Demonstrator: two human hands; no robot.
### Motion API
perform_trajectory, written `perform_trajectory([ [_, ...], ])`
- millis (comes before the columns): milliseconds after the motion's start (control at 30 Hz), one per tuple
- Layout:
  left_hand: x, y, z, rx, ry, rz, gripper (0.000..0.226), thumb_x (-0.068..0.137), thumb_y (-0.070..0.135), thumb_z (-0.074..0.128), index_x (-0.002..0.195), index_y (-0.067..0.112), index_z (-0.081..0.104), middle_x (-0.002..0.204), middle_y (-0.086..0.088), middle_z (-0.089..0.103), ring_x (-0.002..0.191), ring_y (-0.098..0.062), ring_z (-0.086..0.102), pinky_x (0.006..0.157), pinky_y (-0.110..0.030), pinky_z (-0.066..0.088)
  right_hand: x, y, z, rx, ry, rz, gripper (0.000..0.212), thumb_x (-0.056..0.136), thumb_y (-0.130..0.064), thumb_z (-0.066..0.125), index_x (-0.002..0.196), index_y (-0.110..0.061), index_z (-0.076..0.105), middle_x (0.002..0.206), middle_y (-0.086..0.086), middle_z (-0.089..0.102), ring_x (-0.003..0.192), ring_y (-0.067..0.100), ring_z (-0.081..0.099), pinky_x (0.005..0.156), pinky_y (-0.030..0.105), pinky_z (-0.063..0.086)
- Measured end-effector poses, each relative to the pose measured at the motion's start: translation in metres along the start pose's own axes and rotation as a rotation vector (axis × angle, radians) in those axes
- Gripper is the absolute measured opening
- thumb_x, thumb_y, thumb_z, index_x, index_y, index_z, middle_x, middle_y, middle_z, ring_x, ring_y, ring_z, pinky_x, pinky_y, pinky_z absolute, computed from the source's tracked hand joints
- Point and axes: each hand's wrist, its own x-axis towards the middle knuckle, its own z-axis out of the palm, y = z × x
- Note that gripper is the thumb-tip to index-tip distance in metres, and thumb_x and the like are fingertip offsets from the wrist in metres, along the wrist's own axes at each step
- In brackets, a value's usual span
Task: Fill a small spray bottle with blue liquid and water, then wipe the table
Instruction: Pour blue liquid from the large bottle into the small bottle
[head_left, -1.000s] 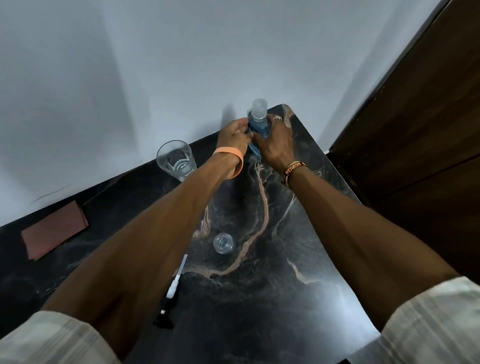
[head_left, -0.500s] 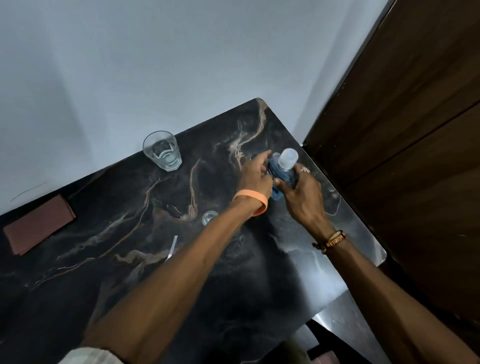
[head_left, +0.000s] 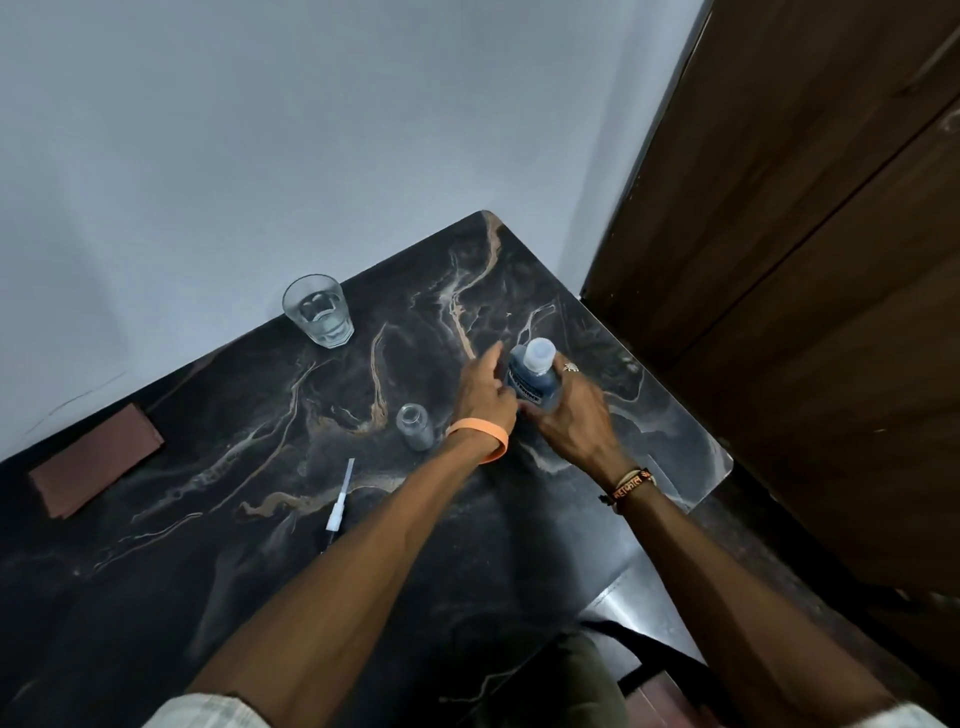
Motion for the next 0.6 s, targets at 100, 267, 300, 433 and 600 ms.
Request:
perform_trajectory([
  [100, -0.006, 0.010, -0.007, -0.129, 0.081, 0.138, 0.058, 0.089, 0.006, 0.054, 0.144, 0.021, 0.041, 0.145, -0.004, 0.045, 0.126, -0.018, 0.049, 0.104, -0.040, 0.046, 0.004, -0.008, -0.004, 0.020, 0.035, -0.023, 0.071, 0.081, -0.041, 0.077, 0.139, -0.015, 0.046, 0.130, 0.005, 0.061, 0.117, 0.021, 0.059, 0.096, 0.038, 0.052],
  [267, -0.008, 0.034, -0.013, 0.085, -0.017, 0.551, 0.054, 0.087, 0.002, 0.060, 0.138, 0.014, 0.051, 0.140, -0.006, 0.054, 0.131, -0.019, 0.049, 0.110, -0.035, 0.040, 0.003, -0.009, 0.000, 0.097, 0.054, -0.061, 0.016, 0.091, -0.017, 0.064, 0.106, -0.013, 0.061, 0.100, 0.004, 0.069, 0.090, 0.024, 0.066, 0.072, 0.036, 0.052],
  [300, -0.007, 0.036, -0.013, 0.165, 0.006, 0.636, 0.046, 0.086, -0.004, 0.061, 0.130, 0.009, 0.060, 0.130, -0.010, 0.062, 0.123, -0.024, 0.056, 0.106, -0.040, 0.044, 0.002, -0.008, 0.001, 0.106, 0.054, -0.040, 0.014, 0.091, -0.016, 0.062, 0.104, -0.011, 0.061, 0.098, 0.006, 0.069, 0.088, 0.025, 0.066, 0.070, 0.037, 0.052],
  [433, -0.001, 0.041, -0.010, 0.297, 0.082, 0.718, 0.028, 0.082, -0.005, 0.068, 0.108, 0.005, 0.073, 0.104, -0.012, 0.072, 0.099, -0.030, 0.063, 0.090, -0.041, 0.051, 0.004, -0.010, 0.003, 0.093, 0.076, 0.010, 0.008, 0.089, -0.015, 0.064, 0.095, -0.013, 0.059, 0.095, 0.009, 0.070, 0.081, 0.023, 0.063, 0.064, 0.029, 0.043],
  [600, 0.003, 0.035, -0.011, 0.328, 0.149, 0.608, 0.034, 0.082, 0.025, 0.074, 0.114, 0.013, 0.070, 0.113, -0.005, 0.067, 0.103, -0.022, 0.058, 0.095, -0.030, 0.038, 0.004, -0.009, 0.002, 0.162, 0.055, 0.007, 0.017, 0.090, -0.019, 0.065, 0.104, -0.008, 0.064, 0.093, 0.007, 0.069, 0.077, 0.018, 0.062, 0.063, 0.030, 0.045],
])
